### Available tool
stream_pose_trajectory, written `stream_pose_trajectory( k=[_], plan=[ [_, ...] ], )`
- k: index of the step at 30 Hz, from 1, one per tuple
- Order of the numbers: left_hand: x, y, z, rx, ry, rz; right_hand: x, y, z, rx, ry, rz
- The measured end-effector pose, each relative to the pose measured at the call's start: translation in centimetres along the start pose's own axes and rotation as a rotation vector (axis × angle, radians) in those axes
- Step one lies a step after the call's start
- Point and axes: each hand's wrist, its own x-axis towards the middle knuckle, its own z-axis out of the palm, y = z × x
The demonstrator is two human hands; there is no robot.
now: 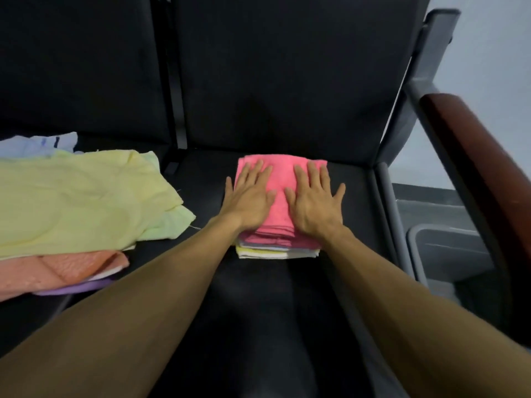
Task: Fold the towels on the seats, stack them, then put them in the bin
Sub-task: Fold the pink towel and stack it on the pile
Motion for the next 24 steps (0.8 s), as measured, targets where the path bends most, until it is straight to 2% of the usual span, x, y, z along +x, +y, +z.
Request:
stream_pose_trajectory(
  k=[3,5,7,10,13,18,24],
  plan=[
    [-2.6,-1.4,-2.6,-0.05,0.095,0.024,-1.2,-3.6,-1.8,-0.091,0.2,-0.133],
    [-5.5,-4.0,-4.3,-0.043,0.203,-0.025,-2.7,-7.8,-1.8,-0.052,0.234,-0.302],
    [-8.6,-7.5,-6.4,0.027,0.24,-0.128,-3.8,-12.9,-0.9,0.041,0.086,-0.402],
    [-13.6,-13.1,-9.0,0.168,0.107,-0.29,-4.8,-19.3,2.2,0.134,-0.22,-0.376],
    [-17.5,-17.9,-9.9,0.237,0.028,-0.353,-5.1,-22.7,5.5,0.141,-0.324,-0.34],
    [-19.6,-21.6,-9.4,0.115,0.105,-0.398,-4.1,-24.7,7.8,0.101,-0.205,-0.246],
    [-18.1,-20.6,-8.1,0.136,0.26,-0.403,-3.5,-25.4,6.4,0.2,-0.036,-0.256]
  ],
)
